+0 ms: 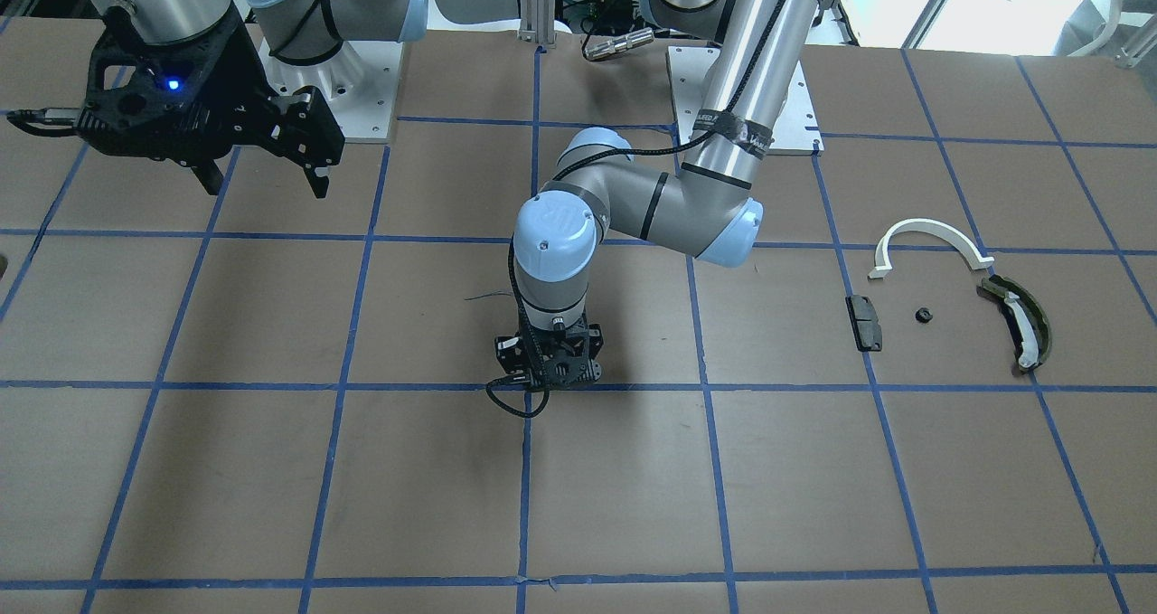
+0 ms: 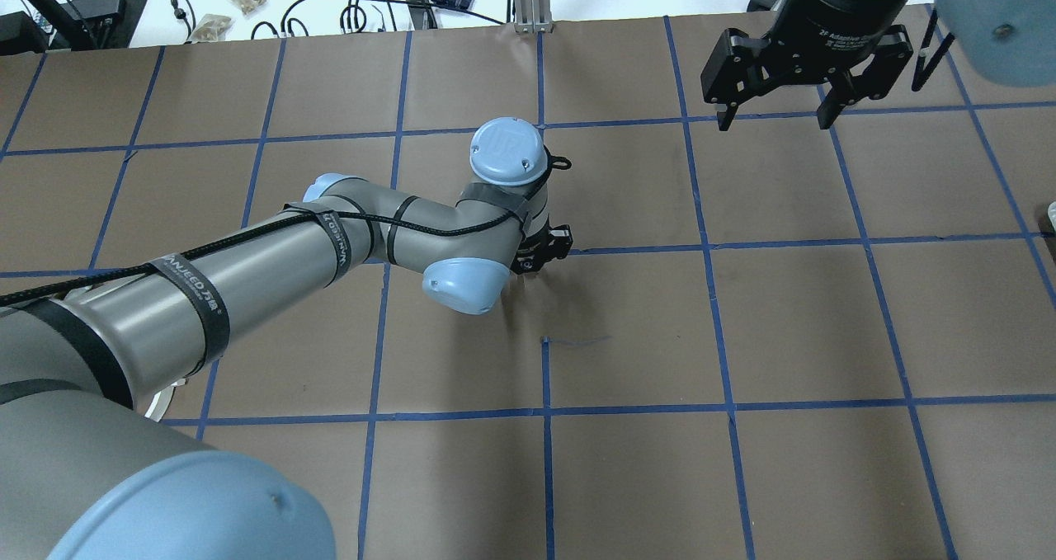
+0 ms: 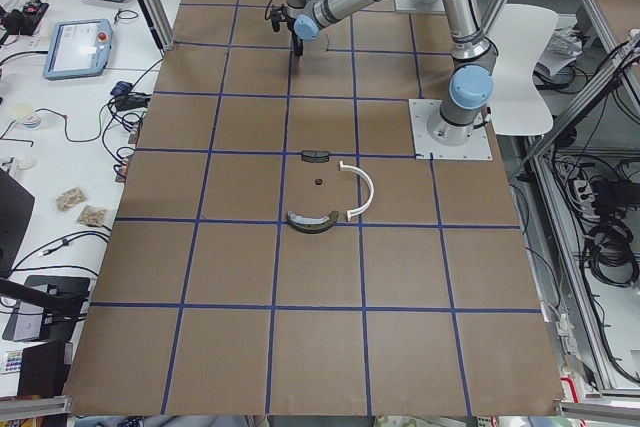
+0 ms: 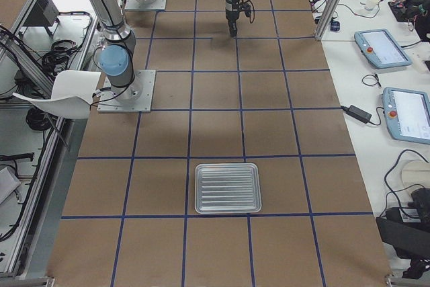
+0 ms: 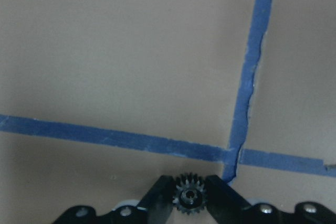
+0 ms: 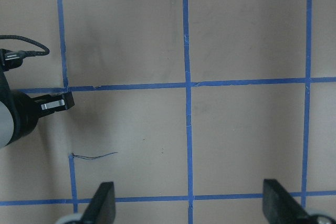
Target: Place bearing gear from tray to pile
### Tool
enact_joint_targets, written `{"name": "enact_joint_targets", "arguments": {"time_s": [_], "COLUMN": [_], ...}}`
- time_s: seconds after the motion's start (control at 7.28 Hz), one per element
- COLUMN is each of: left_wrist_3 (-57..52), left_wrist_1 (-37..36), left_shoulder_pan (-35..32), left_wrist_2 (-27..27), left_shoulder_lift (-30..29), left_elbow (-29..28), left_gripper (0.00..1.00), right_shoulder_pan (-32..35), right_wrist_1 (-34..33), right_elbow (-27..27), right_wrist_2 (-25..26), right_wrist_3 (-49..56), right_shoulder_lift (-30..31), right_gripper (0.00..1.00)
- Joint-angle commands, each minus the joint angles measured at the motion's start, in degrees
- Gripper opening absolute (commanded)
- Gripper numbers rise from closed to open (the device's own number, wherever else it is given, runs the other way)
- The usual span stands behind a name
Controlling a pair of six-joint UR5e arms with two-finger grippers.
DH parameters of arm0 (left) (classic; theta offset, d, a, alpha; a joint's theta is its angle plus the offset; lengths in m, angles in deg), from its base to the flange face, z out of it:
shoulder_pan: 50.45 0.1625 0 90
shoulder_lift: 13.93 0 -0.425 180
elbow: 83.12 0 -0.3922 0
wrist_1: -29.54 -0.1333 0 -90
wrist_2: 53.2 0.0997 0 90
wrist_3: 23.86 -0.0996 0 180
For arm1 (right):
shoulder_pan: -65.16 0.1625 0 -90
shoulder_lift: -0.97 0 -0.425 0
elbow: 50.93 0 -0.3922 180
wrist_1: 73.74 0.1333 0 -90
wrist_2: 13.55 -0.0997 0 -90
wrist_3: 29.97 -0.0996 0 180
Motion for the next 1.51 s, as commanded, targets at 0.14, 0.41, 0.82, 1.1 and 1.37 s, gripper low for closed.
{"name": "enact_joint_targets", "arguments": {"time_s": [0.14,0.41,0.82,1.1,1.37], "left_wrist_3": [-20.33,-44.44,-71.15,-79.87,-80.97], "left_wrist_1": [3.55,5.67,4.62,4.45,4.27], "left_shoulder_pan": [13.29,27.16,45.74,55.05,58.69], "left_wrist_2": [0.59,0.59,-0.47,-0.55,-0.38], "left_shoulder_lift": [5.76,9.02,10.78,12.63,13.34], "left_elbow": [2.18,4.55,8.95,12.98,16.68], "left_gripper": [0.0,0.0,0.0,0.0,0.0], "right_shoulder_pan": [0.03,0.03,0.03,0.03,0.03], "right_wrist_1": [-0.02,0.07,-0.02,-0.02,-0.02], "right_elbow": [-0.01,0.07,0.07,0.07,0.07], "right_wrist_2": [0.32,0.32,0.41,0.41,0.41], "right_wrist_3": [0.04,0.04,0.13,0.13,0.13], "right_shoulder_lift": [0.03,0.03,0.03,0.03,0.03], "right_gripper": [1.0,1.0,1.0,1.0,1.0]}}
